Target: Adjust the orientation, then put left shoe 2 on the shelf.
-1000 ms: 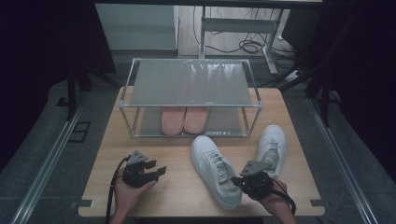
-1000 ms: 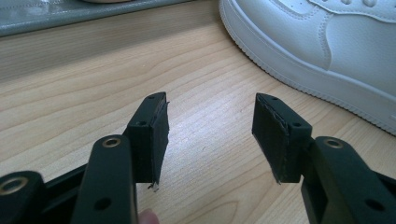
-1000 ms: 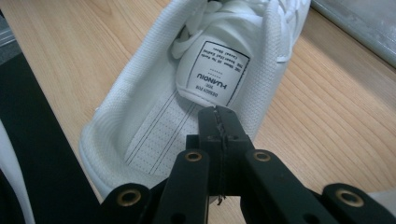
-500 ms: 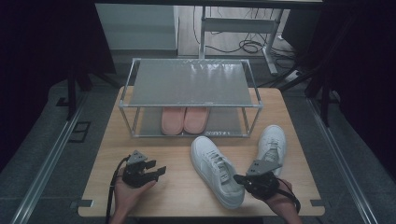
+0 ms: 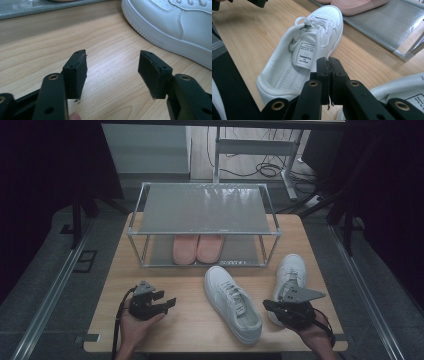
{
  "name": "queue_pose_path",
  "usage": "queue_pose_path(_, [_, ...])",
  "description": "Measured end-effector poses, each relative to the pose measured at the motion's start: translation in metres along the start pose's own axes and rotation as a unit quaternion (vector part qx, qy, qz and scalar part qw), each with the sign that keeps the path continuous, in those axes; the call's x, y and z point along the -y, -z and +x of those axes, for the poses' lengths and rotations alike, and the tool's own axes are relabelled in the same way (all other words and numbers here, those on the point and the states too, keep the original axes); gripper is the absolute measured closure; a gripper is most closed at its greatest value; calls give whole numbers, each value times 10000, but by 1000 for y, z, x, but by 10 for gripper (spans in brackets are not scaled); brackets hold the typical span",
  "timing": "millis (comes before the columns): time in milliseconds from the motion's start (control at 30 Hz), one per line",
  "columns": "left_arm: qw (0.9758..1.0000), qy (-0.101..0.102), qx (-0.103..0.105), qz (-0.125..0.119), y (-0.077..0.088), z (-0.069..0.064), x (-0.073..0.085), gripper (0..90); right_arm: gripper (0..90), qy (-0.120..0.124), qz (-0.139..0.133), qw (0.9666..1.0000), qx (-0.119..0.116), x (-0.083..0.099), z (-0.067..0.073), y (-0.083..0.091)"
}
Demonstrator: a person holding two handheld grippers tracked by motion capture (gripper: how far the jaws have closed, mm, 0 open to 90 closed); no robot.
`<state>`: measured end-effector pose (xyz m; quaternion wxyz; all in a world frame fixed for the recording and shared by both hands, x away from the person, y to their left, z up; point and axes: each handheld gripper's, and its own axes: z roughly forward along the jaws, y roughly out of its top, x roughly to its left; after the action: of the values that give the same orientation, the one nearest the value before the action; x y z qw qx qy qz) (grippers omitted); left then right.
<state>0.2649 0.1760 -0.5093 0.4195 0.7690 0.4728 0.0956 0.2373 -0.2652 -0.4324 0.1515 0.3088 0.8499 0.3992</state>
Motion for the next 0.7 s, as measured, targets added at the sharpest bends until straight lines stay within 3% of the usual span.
queue_pose_path(167, [10000, -10, 5, -14, 1, 0, 0, 385, 879, -6, -7, 10000, -20, -3, 0, -4])
queue_pose_path(367, [10000, -12, -15, -50, 2, 0, 0, 380, 802, -26, -12, 10000, -37, -6, 1, -13])
queue_pose_path(700, [10000, 32, -13, -43, 3, 2, 1, 380, 691, -73, 198, 9997, 82, -16, 7, -40])
